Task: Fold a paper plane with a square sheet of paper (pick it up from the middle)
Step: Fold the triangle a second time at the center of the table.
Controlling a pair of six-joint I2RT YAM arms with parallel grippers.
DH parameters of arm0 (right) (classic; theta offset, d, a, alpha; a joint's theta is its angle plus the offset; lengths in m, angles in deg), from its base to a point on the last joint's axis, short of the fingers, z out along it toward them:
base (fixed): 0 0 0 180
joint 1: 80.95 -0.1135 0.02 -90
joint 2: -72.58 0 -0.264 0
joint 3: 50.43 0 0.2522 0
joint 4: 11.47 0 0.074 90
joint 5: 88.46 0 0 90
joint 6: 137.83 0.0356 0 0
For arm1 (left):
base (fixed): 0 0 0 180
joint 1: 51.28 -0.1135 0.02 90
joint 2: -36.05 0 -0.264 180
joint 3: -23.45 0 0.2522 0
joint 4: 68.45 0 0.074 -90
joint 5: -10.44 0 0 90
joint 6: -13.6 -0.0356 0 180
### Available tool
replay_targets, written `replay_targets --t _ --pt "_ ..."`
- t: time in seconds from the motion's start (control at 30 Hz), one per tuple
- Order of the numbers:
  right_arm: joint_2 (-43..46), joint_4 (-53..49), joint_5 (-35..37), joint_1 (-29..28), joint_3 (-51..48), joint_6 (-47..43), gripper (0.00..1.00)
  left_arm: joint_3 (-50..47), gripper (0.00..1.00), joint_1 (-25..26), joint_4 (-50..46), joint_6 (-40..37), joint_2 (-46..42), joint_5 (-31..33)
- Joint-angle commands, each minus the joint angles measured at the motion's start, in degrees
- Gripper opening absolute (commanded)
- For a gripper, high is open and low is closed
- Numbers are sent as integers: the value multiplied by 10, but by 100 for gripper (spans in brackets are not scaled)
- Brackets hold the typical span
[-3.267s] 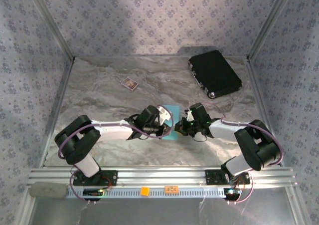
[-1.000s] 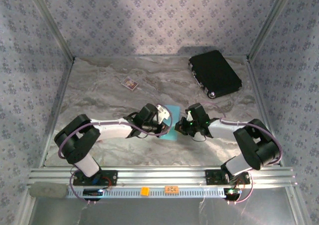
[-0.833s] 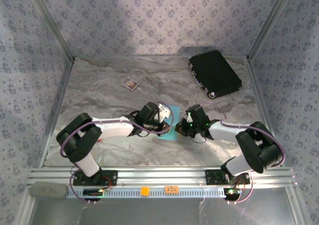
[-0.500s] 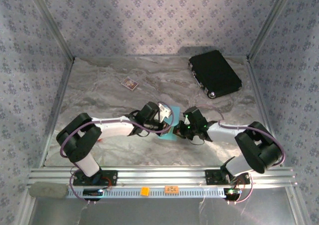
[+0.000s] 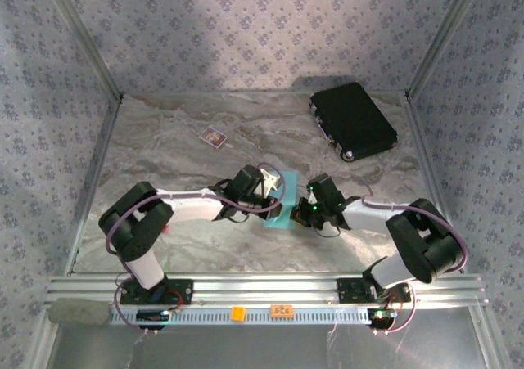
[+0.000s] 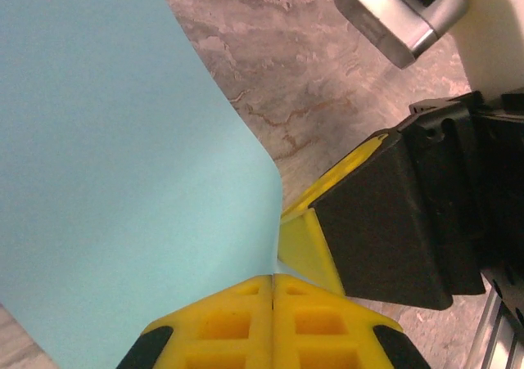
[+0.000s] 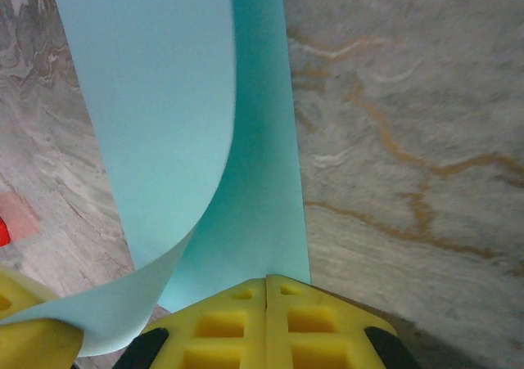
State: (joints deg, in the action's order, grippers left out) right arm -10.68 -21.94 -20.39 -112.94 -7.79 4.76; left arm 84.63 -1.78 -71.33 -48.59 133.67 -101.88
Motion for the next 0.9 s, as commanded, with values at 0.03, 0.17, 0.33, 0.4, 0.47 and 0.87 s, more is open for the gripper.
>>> replay_targets --t 0.03,0.17,0.33,0.4,0.47,0.87 --pt "0 -77 10 19 7 -53 2 21 3 -4 33 52 21 -12" --pt "2 -73 -10 32 13 -65 3 25 3 -3 35 65 25 -3" --pt "16 -48 -27 33 23 -41 4 16 3 -3 56 89 25 10" --pt "22 -22 -31 30 18 -16 5 15 3 -1 57 92 26 12" --pt "22 -4 -24 24 11 6 5 14 3 -1 57 93 26 13" --pt "-9 66 -7 23 -33 63 5 15 3 -2 57 93 29 13"
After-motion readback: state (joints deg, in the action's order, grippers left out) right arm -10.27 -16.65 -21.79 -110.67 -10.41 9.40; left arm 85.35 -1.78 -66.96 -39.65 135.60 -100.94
